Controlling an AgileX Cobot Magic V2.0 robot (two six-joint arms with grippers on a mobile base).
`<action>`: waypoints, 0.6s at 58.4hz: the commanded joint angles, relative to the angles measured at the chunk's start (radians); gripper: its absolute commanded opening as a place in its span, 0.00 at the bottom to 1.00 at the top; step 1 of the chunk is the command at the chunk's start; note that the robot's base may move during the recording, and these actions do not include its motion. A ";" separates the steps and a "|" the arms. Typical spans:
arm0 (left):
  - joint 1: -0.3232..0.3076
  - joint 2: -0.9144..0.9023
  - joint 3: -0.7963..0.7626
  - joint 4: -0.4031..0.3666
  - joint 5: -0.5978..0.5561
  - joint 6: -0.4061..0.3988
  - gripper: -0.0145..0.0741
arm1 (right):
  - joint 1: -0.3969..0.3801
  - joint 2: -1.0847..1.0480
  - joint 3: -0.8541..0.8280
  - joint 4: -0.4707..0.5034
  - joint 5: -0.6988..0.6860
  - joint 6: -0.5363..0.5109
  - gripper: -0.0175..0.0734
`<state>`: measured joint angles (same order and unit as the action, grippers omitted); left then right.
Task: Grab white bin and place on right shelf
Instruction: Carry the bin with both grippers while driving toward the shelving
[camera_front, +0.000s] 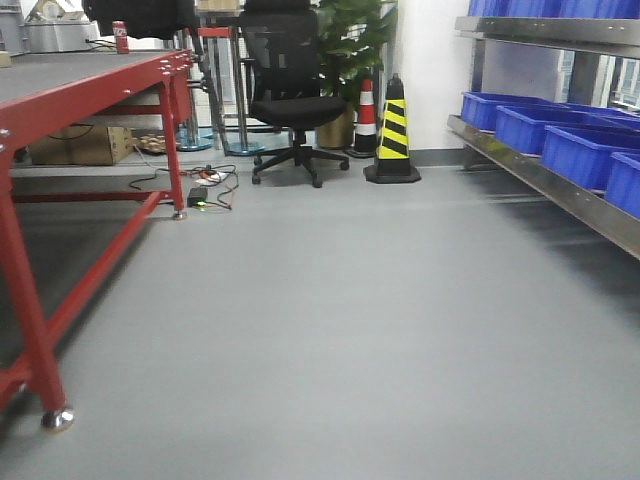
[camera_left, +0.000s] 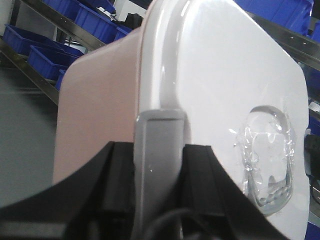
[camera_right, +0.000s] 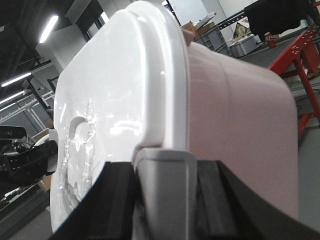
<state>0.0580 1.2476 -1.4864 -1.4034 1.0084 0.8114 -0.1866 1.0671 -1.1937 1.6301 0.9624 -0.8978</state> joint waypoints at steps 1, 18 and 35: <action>-0.047 -0.039 -0.034 -0.105 0.321 0.032 0.03 | 0.038 -0.033 -0.037 0.092 0.274 -0.024 0.26; -0.047 -0.039 -0.034 -0.105 0.321 0.032 0.03 | 0.038 -0.033 -0.037 0.092 0.274 -0.024 0.26; -0.047 -0.039 -0.034 -0.105 0.321 0.032 0.03 | 0.038 -0.032 -0.037 0.092 0.270 -0.024 0.26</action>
<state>0.0580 1.2476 -1.4864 -1.4011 1.0084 0.8114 -0.1866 1.0671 -1.1937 1.6301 0.9624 -0.8978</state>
